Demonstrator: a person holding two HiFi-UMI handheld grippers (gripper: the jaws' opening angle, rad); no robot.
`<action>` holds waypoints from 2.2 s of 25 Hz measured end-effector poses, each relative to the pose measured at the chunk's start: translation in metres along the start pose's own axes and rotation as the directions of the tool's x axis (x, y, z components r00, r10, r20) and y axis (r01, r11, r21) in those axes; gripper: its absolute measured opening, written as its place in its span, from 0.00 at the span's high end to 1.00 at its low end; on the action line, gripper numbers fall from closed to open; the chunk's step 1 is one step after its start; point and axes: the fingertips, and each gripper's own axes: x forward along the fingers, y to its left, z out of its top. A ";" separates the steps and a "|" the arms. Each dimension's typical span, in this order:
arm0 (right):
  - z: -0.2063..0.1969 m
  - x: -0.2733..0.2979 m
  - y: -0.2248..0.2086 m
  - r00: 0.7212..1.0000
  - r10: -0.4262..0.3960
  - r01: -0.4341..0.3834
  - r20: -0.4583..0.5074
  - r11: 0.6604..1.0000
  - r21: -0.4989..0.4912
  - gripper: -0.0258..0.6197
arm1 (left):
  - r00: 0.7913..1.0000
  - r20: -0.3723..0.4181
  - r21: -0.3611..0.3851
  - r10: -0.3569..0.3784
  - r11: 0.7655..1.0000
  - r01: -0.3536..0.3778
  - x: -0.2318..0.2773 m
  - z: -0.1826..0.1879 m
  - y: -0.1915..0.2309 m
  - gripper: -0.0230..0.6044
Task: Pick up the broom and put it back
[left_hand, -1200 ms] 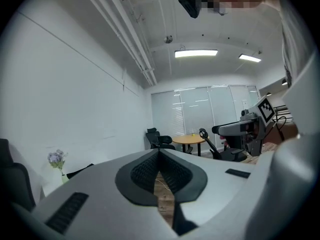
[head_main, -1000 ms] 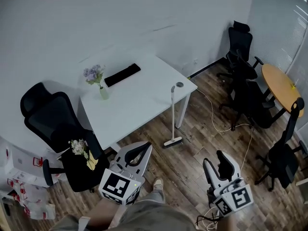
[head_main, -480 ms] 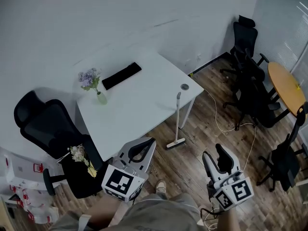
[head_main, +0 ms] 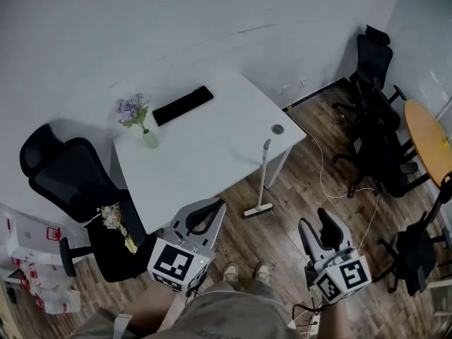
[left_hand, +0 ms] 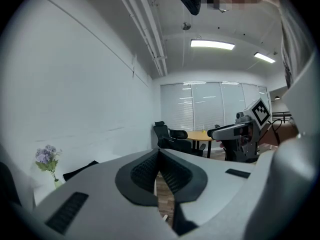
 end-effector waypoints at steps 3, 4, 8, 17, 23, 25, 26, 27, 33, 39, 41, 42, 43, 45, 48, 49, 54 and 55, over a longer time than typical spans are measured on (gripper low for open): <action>0.002 0.014 -0.016 1.000 0.015 -0.015 -0.002 1.000 -0.012 0.63 | 1.000 -0.006 -0.006 0.031 0.999 -0.031 0.013 0.000 0.008 0.94; 0.002 0.021 -0.021 1.000 0.024 -0.024 -0.003 1.000 -0.017 0.63 | 0.999 -0.002 -0.003 0.041 0.999 -0.041 0.018 0.002 0.011 0.94; -0.001 0.056 -0.046 0.998 0.059 -0.059 -0.018 0.997 -0.044 0.63 | 0.996 0.002 0.018 0.084 0.996 -0.084 0.045 0.004 0.029 0.94; -0.070 0.149 -0.107 0.986 0.107 -0.109 -0.129 0.994 -0.005 0.61 | 0.985 -0.073 -0.060 0.153 0.986 -0.158 0.110 -0.049 0.063 0.94; -0.142 0.201 -0.124 0.963 0.158 -0.155 -0.221 0.987 0.028 0.61 | 0.973 -0.138 -0.055 0.186 0.979 -0.195 0.143 -0.104 0.075 0.94; -0.169 0.216 -0.127 0.952 0.173 -0.173 -0.252 0.985 0.023 0.61 | 0.970 -0.155 -0.054 0.189 0.978 -0.199 0.152 -0.124 0.076 0.94; -0.183 0.222 -0.129 0.947 0.179 -0.181 -0.266 0.983 0.020 0.61 | 0.968 -0.165 -0.053 0.188 0.978 -0.199 0.157 -0.134 0.076 0.94; -0.197 0.228 -0.131 0.942 0.185 -0.187 -0.280 0.982 0.019 0.61 | 0.966 -0.177 -0.051 0.188 0.979 -0.199 0.161 -0.145 0.075 0.94; -0.274 0.265 -0.144 0.920 0.196 -0.206 -0.339 0.979 0.007 0.61 | 0.953 -0.239 -0.052 0.184 0.978 -0.202 0.179 -0.207 0.074 0.94; -0.337 0.300 -0.154 0.914 0.203 -0.199 -0.352 0.979 0.049 0.61 | 0.953 -0.236 -0.067 0.192 0.975 -0.213 0.184 -0.241 0.073 0.94; -0.354 0.309 -0.157 0.913 0.206 -0.196 -0.351 0.979 0.062 0.61 | 0.954 -0.236 -0.070 0.185 0.976 -0.206 0.187 -0.250 0.070 0.94; -0.362 0.314 -0.158 0.913 0.205 -0.195 -0.352 0.979 0.065 0.61 | 0.954 -0.238 -0.071 0.181 0.977 -0.203 0.188 -0.255 0.069 0.94; -0.369 0.318 -0.158 0.913 0.205 -0.194 -0.354 0.979 0.066 0.61 | 0.954 -0.239 -0.072 0.180 0.977 -0.202 0.189 -0.259 0.069 0.94; -0.380 0.326 -0.158 0.911 0.205 -0.196 -0.358 0.979 0.062 0.61 | 0.953 -0.241 -0.071 0.183 0.976 -0.205 0.189 -0.266 0.069 0.94; -0.387 0.333 -0.155 0.911 0.215 -0.205 -0.351 0.976 0.067 0.61 | 0.952 -0.249 -0.068 0.178 0.977 -0.200 0.189 -0.275 0.067 0.94; -0.387 0.335 -0.154 0.913 0.215 -0.206 -0.348 0.977 0.062 0.61 | 0.952 -0.250 -0.067 0.178 0.978 -0.200 0.189 -0.277 0.067 0.94; -0.387 0.337 -0.153 0.912 0.195 -0.206 -0.361 0.979 0.007 0.77 | 0.949 -0.254 -0.064 0.189 0.975 -0.211 0.185 -0.283 0.066 0.94; -0.387 0.336 -0.153 0.906 0.190 -0.209 -0.378 0.978 -0.009 0.77 | 0.946 -0.264 -0.063 0.188 0.975 -0.212 0.184 -0.285 0.066 0.94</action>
